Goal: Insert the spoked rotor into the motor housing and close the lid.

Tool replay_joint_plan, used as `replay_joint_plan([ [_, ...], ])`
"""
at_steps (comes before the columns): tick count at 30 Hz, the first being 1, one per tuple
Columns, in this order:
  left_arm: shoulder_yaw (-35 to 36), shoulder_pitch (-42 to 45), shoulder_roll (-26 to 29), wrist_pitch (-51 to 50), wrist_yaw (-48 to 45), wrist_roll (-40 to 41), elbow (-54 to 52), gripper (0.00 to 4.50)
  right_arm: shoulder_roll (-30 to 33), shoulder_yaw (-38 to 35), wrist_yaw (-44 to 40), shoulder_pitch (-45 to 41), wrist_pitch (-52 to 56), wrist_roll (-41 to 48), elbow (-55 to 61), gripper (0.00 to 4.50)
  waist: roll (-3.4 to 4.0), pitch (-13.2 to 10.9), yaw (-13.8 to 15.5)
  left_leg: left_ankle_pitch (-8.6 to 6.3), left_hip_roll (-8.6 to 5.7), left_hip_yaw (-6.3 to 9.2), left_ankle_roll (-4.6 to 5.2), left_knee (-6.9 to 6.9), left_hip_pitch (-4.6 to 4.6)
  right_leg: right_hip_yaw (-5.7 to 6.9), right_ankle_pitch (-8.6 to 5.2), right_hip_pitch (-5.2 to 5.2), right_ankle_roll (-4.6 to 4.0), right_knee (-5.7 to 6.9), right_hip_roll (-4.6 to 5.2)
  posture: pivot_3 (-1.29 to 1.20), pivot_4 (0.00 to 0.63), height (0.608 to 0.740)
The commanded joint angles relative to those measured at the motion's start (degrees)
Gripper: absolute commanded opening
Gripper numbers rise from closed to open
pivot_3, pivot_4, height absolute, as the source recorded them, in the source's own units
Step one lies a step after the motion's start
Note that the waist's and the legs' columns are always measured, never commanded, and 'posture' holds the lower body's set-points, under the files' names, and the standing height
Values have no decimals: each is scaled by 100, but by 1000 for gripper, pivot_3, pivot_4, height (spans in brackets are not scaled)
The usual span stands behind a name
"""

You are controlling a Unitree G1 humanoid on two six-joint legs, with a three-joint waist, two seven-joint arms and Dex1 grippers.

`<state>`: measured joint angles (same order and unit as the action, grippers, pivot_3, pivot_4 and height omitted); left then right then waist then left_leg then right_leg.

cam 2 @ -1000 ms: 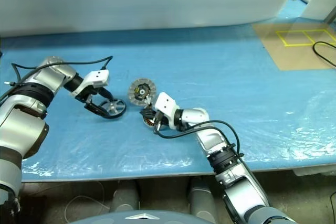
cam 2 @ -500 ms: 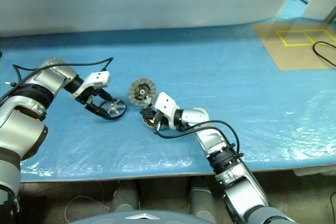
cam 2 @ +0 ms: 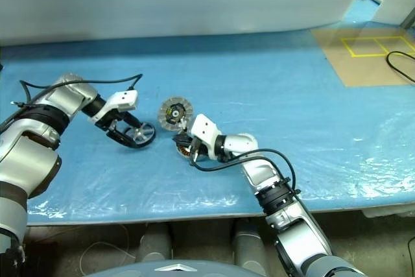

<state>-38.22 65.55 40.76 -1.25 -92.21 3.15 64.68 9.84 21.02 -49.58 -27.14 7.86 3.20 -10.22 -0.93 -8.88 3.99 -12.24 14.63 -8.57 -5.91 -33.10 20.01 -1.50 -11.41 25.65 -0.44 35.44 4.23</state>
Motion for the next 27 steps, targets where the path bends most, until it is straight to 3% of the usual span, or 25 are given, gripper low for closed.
replay_joint_plan([
  [1,113,199,32,54,-29,-89,87,4117,-44,-3,30,-62,-137,10,51,0,0,0,0,0,0,0,0,0,0,0,0,0,0,0,0,0,150,740],
  [7,305,237,-56,86,-29,-236,210,4117,-50,18,18,-61,-157,-13,20,0,0,0,2,0,0,0,0,0,0,0,0,0,0,0,0,0,150,740],
  [17,230,354,122,-374,-29,401,-111,4117,-45,27,-3,-50,-179,-48,-24,0,0,0,0,0,0,0,0,0,0,0,1,-1,1,0,0,0,150,740],
  [27,370,206,58,-213,-29,263,-76,4117,-64,31,-11,-53,-222,-78,-46,0,0,0,1,0,0,0,0,1,0,0,0,-4,0,-1,0,0,150,740],
])
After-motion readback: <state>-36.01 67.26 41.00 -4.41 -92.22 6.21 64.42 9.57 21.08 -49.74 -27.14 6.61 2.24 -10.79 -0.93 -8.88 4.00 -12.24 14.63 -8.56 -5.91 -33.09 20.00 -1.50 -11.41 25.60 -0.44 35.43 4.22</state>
